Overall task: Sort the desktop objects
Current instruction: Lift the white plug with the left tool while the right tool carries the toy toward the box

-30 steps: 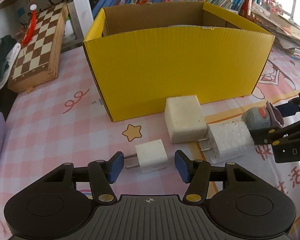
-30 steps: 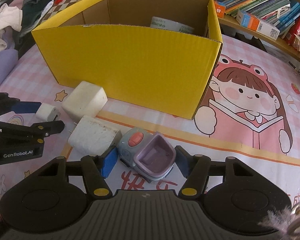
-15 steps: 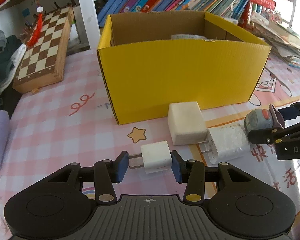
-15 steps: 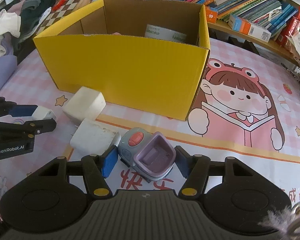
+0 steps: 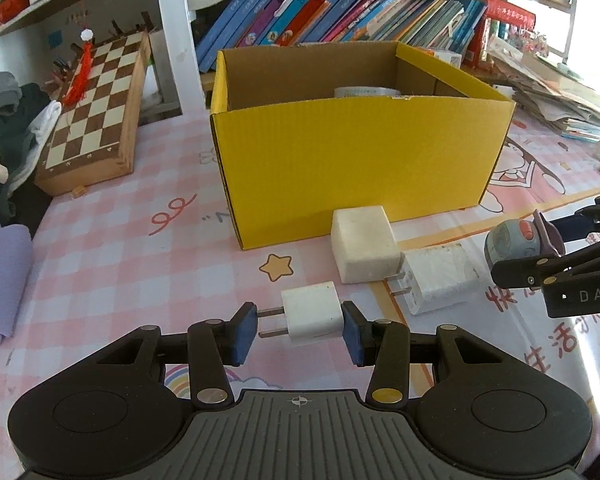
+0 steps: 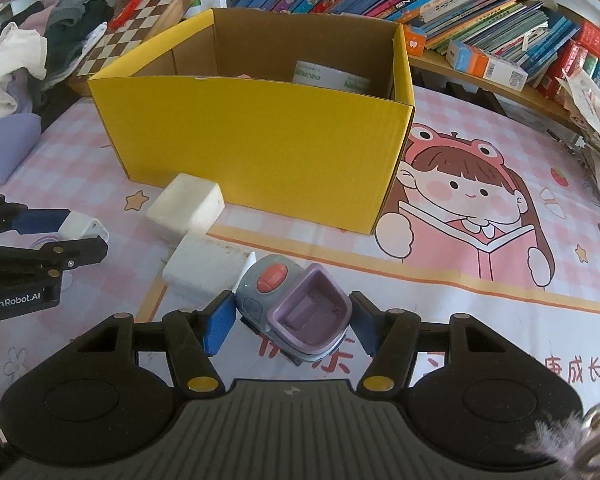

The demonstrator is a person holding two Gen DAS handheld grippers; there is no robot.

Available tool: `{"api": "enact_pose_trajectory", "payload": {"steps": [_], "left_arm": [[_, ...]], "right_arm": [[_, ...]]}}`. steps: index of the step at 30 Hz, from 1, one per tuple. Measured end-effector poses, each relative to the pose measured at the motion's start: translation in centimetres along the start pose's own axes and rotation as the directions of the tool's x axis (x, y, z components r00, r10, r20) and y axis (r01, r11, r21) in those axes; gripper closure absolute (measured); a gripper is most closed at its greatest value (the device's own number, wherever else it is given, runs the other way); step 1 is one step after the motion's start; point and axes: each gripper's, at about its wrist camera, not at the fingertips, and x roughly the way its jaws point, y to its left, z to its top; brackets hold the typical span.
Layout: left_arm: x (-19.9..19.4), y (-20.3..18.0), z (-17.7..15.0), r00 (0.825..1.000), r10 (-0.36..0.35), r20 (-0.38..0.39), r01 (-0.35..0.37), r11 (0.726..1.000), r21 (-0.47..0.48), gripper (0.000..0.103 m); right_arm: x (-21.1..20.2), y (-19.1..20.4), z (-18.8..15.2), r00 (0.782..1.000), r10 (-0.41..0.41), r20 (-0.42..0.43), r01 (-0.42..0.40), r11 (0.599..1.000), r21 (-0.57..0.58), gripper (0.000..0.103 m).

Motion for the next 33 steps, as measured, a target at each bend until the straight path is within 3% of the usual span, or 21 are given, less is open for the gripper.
{"api": "enact_pose_trajectory", "payload": {"steps": [18, 33], "left_arm": [[-2.7, 0.8, -1.3, 0.999, -0.025, 0.044, 0.023, 0.999, 0.036, 0.059], [-4.9, 1.2, -0.9, 0.990, -0.041, 0.133, 0.028, 0.995, 0.096, 0.059]], "right_arm": [[-2.3, 2.6, -1.6, 0.999, -0.018, 0.028, 0.018, 1.000, 0.011, 0.044], [-3.6, 5.1, -0.9, 0.996, -0.026, 0.082, 0.030, 0.999, -0.041, 0.044]]}}
